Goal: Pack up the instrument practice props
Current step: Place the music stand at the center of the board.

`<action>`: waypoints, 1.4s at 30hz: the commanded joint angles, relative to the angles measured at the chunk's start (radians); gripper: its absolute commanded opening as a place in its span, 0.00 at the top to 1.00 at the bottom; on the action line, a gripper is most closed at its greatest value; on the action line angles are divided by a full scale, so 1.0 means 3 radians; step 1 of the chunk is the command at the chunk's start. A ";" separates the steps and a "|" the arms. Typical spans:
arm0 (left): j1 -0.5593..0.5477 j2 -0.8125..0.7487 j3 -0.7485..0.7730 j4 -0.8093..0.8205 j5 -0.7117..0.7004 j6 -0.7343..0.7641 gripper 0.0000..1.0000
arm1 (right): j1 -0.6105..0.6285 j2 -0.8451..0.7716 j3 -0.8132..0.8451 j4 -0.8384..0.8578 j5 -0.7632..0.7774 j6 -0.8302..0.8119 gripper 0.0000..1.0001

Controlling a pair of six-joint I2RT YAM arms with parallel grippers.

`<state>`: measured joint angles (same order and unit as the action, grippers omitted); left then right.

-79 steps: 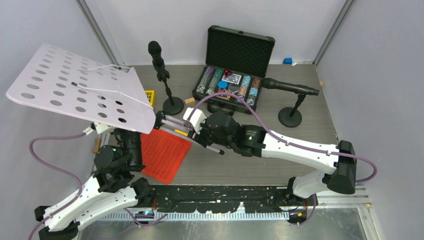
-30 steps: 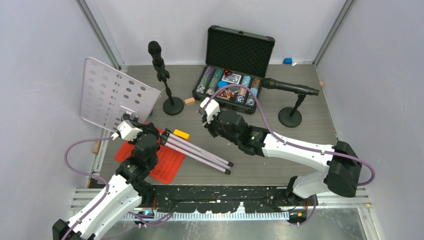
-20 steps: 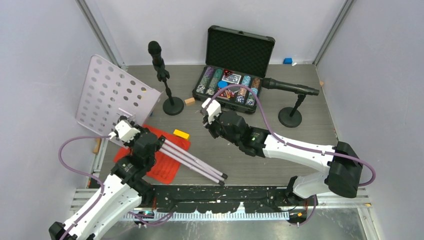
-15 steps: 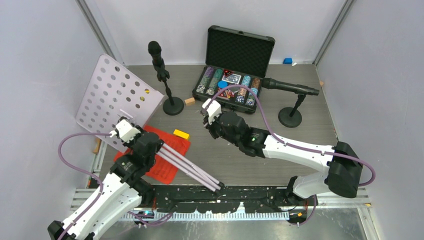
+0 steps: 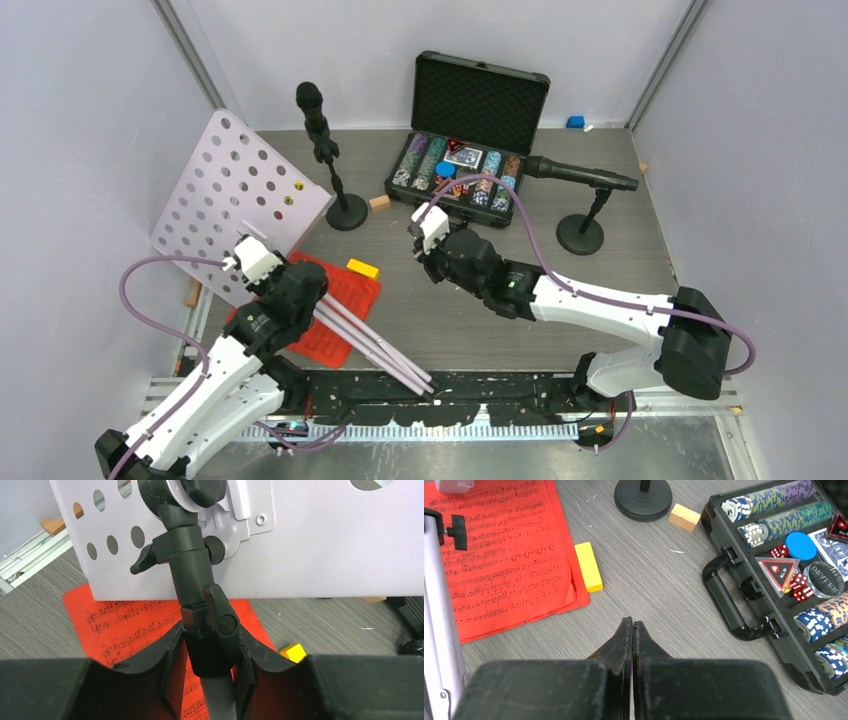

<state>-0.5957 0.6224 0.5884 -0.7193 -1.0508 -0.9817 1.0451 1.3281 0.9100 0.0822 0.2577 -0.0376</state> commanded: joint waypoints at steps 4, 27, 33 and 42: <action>0.0037 0.0086 0.0282 -0.0081 -0.0935 -0.0066 1.00 | -0.0001 -0.0176 -0.0062 0.0132 0.0079 0.0094 1.00; 0.0134 0.0637 -0.0180 0.0154 -0.0762 -0.0233 1.00 | -0.0002 -0.0383 -0.0323 0.0046 0.0161 0.0278 1.00; 0.0159 0.0937 -0.0096 0.0393 -0.0760 -0.0073 0.94 | -0.0001 -0.0456 -0.0381 0.0023 0.0192 0.0298 1.00; 0.0260 0.1196 -0.0022 0.0765 -0.0743 0.0198 0.92 | -0.0001 -0.0555 -0.0423 -0.0033 0.0247 0.0298 1.00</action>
<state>-0.5682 0.9718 0.5667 -0.5461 -1.1549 -0.9470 1.0451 1.1999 0.7868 0.0673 0.3061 0.0338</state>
